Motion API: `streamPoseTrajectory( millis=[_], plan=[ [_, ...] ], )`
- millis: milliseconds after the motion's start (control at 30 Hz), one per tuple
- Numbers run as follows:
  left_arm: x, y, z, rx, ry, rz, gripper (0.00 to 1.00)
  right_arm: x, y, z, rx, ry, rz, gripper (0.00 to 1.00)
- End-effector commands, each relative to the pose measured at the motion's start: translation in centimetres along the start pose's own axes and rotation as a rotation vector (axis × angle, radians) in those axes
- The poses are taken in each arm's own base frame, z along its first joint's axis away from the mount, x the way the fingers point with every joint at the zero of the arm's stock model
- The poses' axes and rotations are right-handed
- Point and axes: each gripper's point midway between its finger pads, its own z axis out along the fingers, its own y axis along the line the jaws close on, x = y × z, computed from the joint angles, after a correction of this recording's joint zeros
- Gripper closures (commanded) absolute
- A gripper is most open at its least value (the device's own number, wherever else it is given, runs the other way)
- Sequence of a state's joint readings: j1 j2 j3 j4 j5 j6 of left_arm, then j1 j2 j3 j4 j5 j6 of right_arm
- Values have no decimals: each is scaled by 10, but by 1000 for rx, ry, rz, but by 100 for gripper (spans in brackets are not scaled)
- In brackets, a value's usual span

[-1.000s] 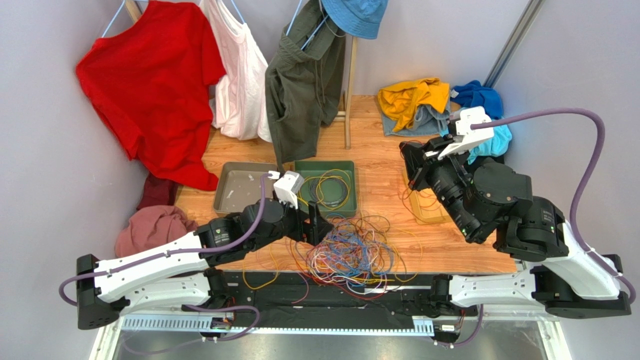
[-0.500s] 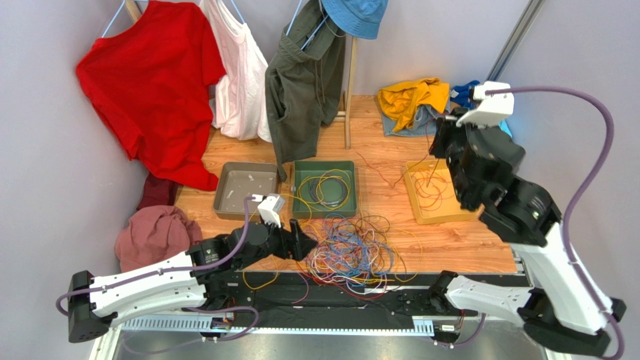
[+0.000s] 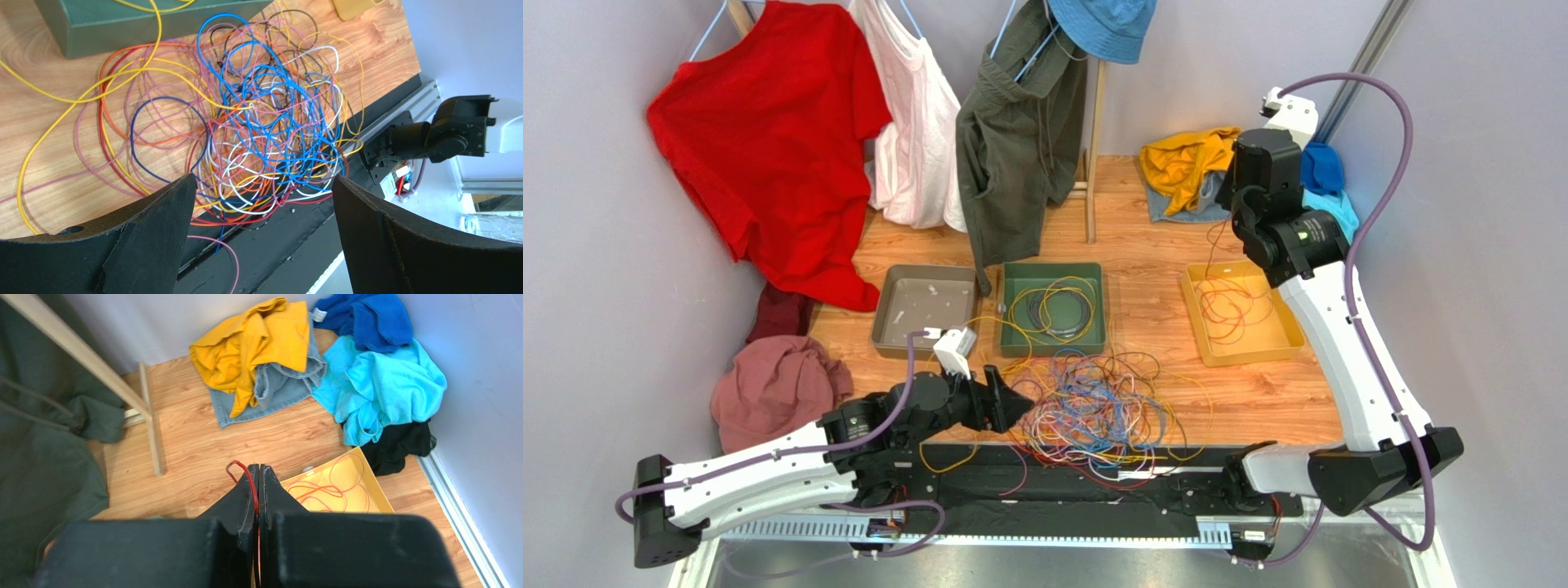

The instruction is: Untangle the cables

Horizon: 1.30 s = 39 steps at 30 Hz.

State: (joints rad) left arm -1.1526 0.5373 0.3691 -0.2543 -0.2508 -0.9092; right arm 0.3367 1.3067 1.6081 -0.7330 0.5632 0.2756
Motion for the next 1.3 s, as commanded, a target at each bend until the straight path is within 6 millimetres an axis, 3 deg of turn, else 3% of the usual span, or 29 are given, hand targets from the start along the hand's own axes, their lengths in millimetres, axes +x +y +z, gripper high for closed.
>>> streamPoseTrajectory(
  millis=[0, 133, 433, 767, 967, 1067, 1267],
  plan=[
    [9, 5, -2, 4, 17, -25, 10, -10, -11, 14, 16, -63, 108, 100],
    [15, 11, -2, 9, 16, -30, 10, -2, -36, 30, 80, -67, 126, 100],
    [21, 12, 5, 7, 34, -24, 10, 22, -57, 44, 124, -48, 145, 100],
    [26, 13, 9, 10, 46, -31, 10, -10, -74, 26, 151, -148, 209, 100],
    [27, 12, 8, 15, 54, -29, 10, -14, -86, 22, 182, -164, 223, 100],
    [28, 14, 8, 10, 55, -27, 10, -10, -89, 22, 190, -158, 218, 100],
    [30, 11, 11, 24, 60, -36, 10, 21, -95, 32, 206, -108, 197, 100]
  ],
)
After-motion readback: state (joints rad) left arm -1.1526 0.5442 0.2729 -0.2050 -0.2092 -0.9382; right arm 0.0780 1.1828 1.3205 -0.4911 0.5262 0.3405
